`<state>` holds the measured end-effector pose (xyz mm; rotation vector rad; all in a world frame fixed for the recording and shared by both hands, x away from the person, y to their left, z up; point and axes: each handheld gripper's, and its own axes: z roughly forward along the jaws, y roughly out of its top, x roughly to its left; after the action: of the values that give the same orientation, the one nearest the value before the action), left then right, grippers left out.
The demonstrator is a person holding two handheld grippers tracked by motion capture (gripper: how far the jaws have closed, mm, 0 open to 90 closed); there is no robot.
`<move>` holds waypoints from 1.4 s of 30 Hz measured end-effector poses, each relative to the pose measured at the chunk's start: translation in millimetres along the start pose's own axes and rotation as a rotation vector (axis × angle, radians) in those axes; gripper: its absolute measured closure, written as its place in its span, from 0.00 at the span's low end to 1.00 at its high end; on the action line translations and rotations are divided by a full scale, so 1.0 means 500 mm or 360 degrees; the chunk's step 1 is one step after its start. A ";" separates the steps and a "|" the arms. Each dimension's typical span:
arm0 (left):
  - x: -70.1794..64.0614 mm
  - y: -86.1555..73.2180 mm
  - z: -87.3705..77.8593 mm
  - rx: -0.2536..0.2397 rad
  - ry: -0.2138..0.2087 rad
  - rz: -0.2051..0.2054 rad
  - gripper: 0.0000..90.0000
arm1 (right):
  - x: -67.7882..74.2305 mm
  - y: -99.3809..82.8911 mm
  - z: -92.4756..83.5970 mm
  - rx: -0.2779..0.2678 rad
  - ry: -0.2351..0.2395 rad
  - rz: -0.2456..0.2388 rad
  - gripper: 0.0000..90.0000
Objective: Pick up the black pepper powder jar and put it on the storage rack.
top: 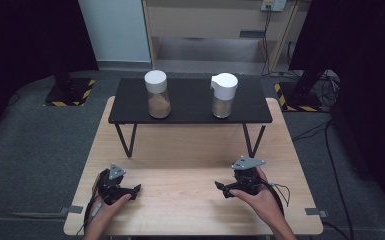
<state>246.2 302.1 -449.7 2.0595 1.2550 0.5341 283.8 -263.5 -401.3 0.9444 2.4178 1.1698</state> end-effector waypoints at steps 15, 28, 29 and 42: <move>0.000 0.000 0.000 0.0001 0.0000 0.0000 0.00 | 0.008 -0.042 0.017 0.0059 -0.0035 -0.0012 0.05; 0.000 0.000 0.000 0.0001 0.0000 0.0001 0.00 | 0.011 -0.083 0.026 0.0099 -0.0025 -0.0001 0.05; 0.000 0.000 0.000 0.0001 0.0000 0.0000 0.00 | 0.012 -0.086 0.028 0.0103 -0.0023 -0.0002 0.05; -0.001 0.000 0.000 0.0000 0.0001 -0.0001 0.00 | 0.018 -0.095 0.037 0.0134 -0.0017 -0.0029 0.04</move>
<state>245.9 301.8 -449.7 2.0592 1.2560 0.5349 265.9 -268.3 -449.8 0.9483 2.4790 1.0615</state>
